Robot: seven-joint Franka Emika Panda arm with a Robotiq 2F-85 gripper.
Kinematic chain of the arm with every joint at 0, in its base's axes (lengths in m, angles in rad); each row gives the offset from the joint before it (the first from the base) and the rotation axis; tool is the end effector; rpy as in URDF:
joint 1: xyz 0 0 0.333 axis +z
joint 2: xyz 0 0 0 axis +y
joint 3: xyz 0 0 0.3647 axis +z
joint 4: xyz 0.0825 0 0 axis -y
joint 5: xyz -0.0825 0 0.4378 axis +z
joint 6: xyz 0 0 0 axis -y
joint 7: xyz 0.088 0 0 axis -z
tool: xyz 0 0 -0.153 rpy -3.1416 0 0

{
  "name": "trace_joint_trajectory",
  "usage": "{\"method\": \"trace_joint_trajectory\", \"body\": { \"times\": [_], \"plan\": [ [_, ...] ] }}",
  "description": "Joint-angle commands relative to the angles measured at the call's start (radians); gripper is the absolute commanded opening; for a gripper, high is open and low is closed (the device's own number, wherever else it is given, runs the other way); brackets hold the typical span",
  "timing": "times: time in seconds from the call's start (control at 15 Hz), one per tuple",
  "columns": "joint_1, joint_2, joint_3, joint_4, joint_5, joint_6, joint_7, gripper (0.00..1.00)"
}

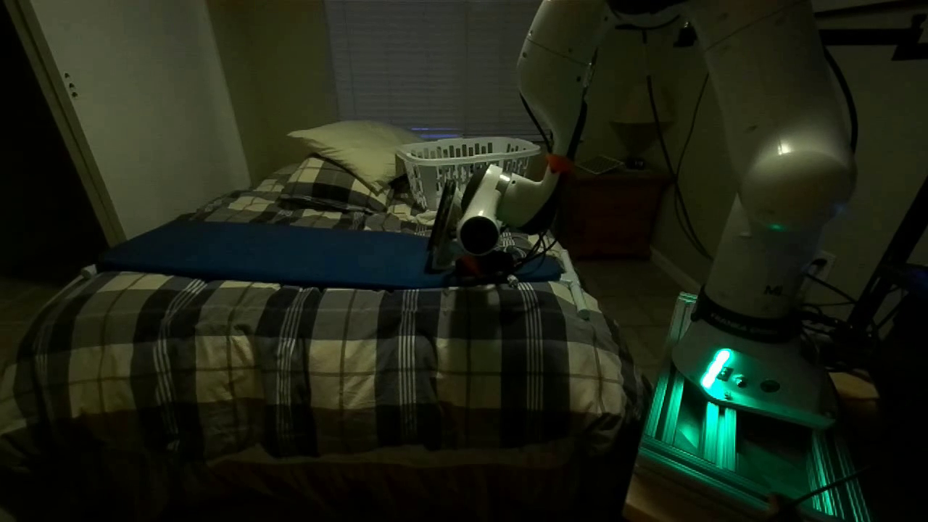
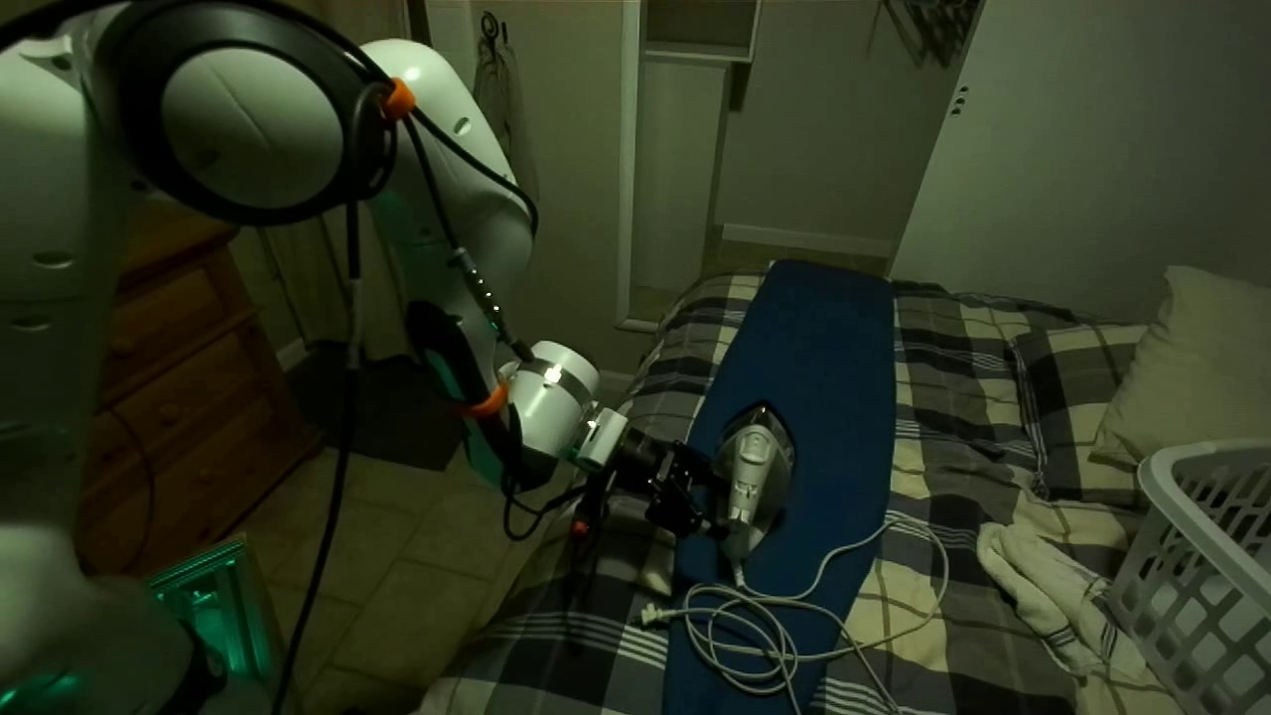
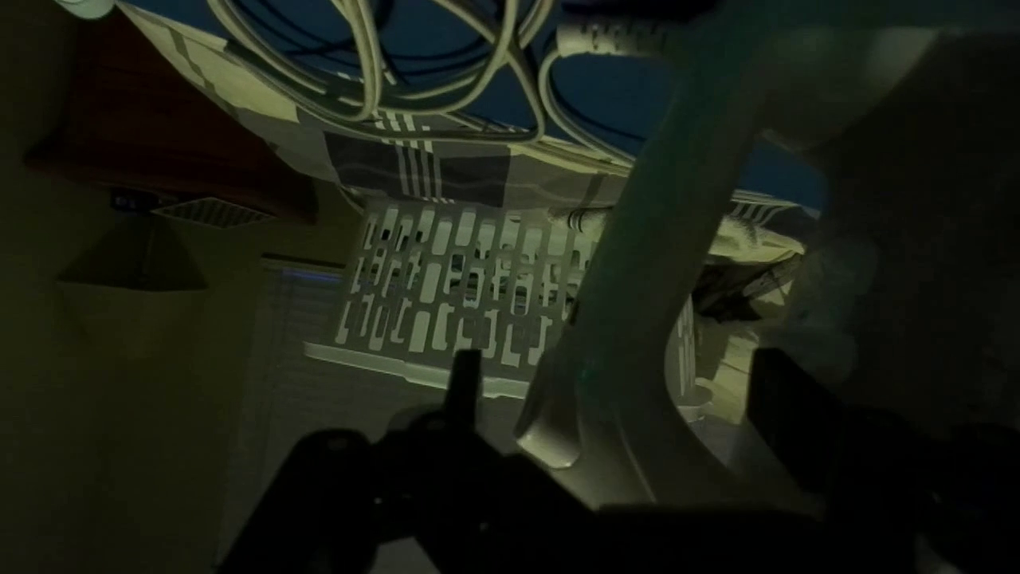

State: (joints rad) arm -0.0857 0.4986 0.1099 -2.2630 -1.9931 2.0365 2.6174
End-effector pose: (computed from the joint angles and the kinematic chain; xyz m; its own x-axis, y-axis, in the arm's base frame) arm 0.5789 -0.0709 0.1129 0.2848 -0.1959 0.9384 -0.8078 -0.5760 0.1249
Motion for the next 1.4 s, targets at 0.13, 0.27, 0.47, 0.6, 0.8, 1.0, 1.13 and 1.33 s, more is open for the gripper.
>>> {"method": "trace_joint_trajectory", "body": {
  "times": [0.13, 0.27, 0.47, 0.6, 0.8, 1.0, 1.13, 1.33],
  "plan": [
    [0.028, -0.031, 0.015, -0.013, 0.086, 0.010, -0.023, 1.00],
    [0.040, -0.051, 0.027, -0.022, 0.126, 0.012, -0.053, 1.00],
    [0.064, -0.098, 0.046, -0.041, 0.215, 0.010, -0.130, 1.00],
    [0.085, -0.142, 0.055, -0.058, 0.275, 0.002, -0.182, 1.00],
    [0.096, -0.225, 0.067, -0.081, 0.348, 0.060, -0.263, 1.00],
    [0.106, -0.313, 0.067, -0.103, 0.428, 0.105, -0.347, 1.00],
    [0.110, -0.371, 0.061, -0.116, 0.495, 0.134, -0.402, 1.00],
    [0.111, -0.450, 0.045, -0.131, 0.567, 0.206, -0.444, 1.00]
  ]
}}
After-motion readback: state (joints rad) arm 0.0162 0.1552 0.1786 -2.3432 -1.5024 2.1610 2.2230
